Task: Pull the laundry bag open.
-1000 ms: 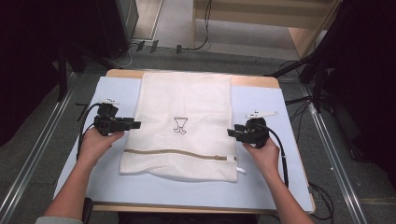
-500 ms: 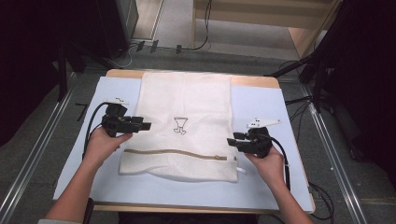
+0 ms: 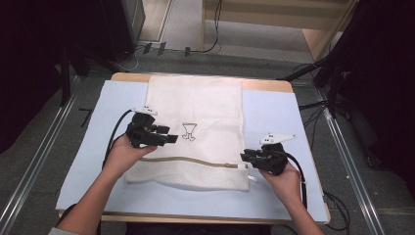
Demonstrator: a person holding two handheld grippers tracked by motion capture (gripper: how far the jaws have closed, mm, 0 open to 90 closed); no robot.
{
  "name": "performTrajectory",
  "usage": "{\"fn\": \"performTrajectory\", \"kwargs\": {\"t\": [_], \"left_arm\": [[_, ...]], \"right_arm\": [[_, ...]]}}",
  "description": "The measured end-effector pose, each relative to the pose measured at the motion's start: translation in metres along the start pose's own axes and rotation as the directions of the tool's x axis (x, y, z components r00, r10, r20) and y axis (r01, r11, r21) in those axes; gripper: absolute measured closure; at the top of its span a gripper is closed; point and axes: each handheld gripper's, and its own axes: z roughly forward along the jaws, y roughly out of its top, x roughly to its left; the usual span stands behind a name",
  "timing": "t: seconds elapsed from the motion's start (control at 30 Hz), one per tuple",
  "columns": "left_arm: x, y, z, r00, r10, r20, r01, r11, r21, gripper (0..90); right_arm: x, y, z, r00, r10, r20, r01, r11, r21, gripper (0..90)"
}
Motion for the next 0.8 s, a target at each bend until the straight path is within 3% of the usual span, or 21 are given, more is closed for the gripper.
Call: {"fn": "performTrajectory", "kwargs": {"t": [0.2,0.57,0.8], "left_arm": [[-0.016,0.006,0.017,0.9988,0.037,0.03,-0.038,0.9991,0.018,46.4],[-0.038,0.012,0.048,0.9917,0.074,0.105,-0.079,0.9956,0.049,52.6],[-0.05,0.013,0.065,0.9855,0.101,0.136,-0.112,0.9912,0.071,58.1]], "right_arm": [[0.002,-0.007,0.001,0.9999,0.015,-0.009,-0.015,1.0,0.02,90.0],[0.003,-0.018,0.015,0.9994,0.035,-0.006,-0.034,0.996,0.081,90.0],[0.005,-0.023,0.026,0.9999,-0.001,0.017,-0.001,0.994,0.106,90.0]]}}
